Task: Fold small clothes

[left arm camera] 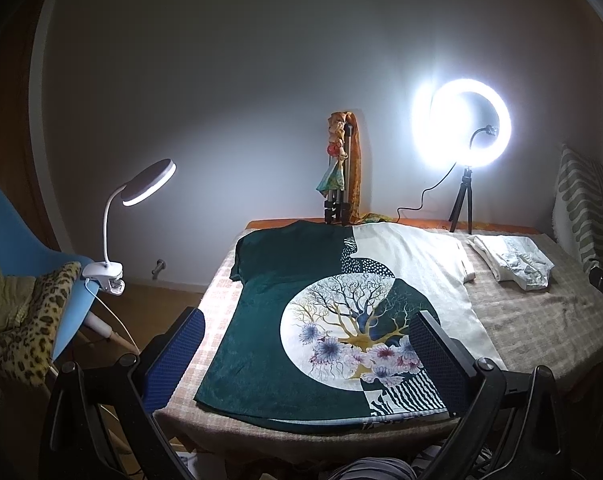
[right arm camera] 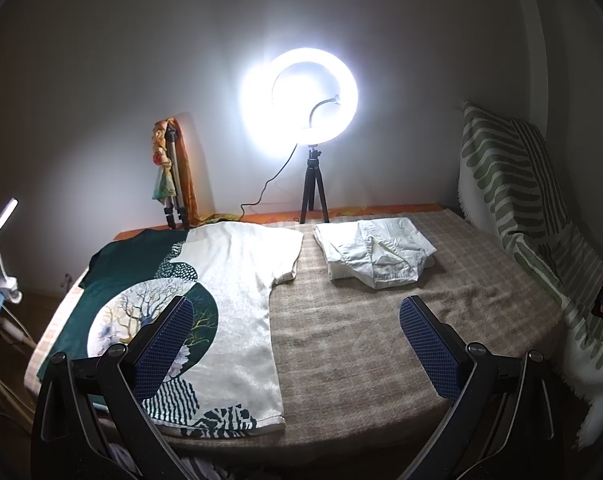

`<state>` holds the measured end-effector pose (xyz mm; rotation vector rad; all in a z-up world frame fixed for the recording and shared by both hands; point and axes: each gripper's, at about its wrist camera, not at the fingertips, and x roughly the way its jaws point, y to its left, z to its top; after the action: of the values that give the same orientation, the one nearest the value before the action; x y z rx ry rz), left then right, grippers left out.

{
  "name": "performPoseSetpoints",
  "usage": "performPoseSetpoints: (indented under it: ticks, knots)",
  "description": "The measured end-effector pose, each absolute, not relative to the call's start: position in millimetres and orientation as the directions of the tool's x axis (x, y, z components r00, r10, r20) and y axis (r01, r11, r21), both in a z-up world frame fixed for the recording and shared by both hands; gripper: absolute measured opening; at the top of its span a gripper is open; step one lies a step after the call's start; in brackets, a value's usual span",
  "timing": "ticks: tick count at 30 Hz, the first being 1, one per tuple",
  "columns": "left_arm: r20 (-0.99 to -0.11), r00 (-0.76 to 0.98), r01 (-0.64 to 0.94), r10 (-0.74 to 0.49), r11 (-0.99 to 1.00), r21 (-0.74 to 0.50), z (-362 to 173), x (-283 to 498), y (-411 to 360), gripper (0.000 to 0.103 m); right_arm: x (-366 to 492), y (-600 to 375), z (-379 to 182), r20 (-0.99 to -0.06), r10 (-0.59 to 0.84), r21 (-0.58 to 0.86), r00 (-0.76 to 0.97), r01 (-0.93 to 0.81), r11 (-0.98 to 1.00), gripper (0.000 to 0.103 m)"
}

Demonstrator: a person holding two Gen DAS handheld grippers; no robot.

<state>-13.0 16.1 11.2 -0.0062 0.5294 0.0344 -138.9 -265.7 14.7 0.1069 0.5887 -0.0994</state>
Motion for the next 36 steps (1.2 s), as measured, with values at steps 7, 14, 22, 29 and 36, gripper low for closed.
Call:
performPoseSetpoints:
  ticks: [7, 14, 22, 29, 36]
  knots:
    - [-0.507, 0.861, -0.035, 0.032, 0.999, 0.004, 9.2, -13.7, 16.2, 0.103, -138.6, -265.1, 14.2, -0.557, -0.065, 0.071, 0.828, 0.126, 0.99, 0.103]
    - [-0.51, 0.859, -0.044, 0.037, 0.999, 0.0, 7.0, -12.2, 20.1, 0.103, -138.6, -264.2, 13.4, -0.555, -0.063, 0.072, 0.829, 0.124, 0.99, 0.103]
    - [-0.516, 0.855, -0.063, 0.056, 0.998, 0.005, 4.0, -9.0, 26.8, 0.103, -133.1, -258.9, 12.8, -0.553, -0.057, 0.07, 0.831, 0.115, 0.991, 0.103]
    - [-0.522, 0.849, -0.084, 0.079, 0.996, 0.013, -0.6, -4.8, 35.8, 0.103, -123.9, -250.0, 12.9, -0.55, -0.046, 0.06, 0.834, 0.094, 0.994, 0.103]
    - [-0.545, 0.832, -0.114, 0.107, 0.993, 0.022, -12.2, 3.1, 50.0, 0.103, -110.7, -234.9, 12.2, -0.545, -0.027, 0.038, 0.838, 0.057, 0.998, 0.103]
